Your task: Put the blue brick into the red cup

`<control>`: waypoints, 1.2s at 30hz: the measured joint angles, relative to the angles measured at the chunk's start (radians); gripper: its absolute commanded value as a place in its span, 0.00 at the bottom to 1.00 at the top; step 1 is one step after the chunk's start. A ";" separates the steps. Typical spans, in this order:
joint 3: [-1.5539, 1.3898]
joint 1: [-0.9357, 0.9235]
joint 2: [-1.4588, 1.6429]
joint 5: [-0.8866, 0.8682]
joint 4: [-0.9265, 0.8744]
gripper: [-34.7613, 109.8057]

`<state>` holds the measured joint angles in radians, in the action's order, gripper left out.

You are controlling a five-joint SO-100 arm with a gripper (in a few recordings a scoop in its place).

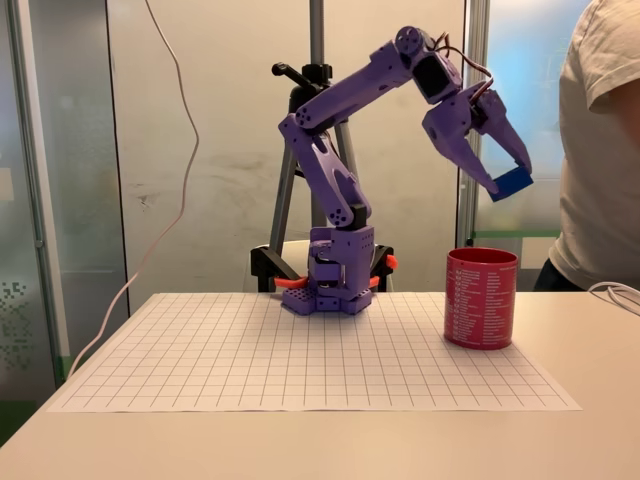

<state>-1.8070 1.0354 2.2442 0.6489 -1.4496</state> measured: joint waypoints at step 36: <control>-0.196 -0.017 0.117 0.009 0.040 0.46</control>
<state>-2.0034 1.0186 2.3608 0.6581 -1.4097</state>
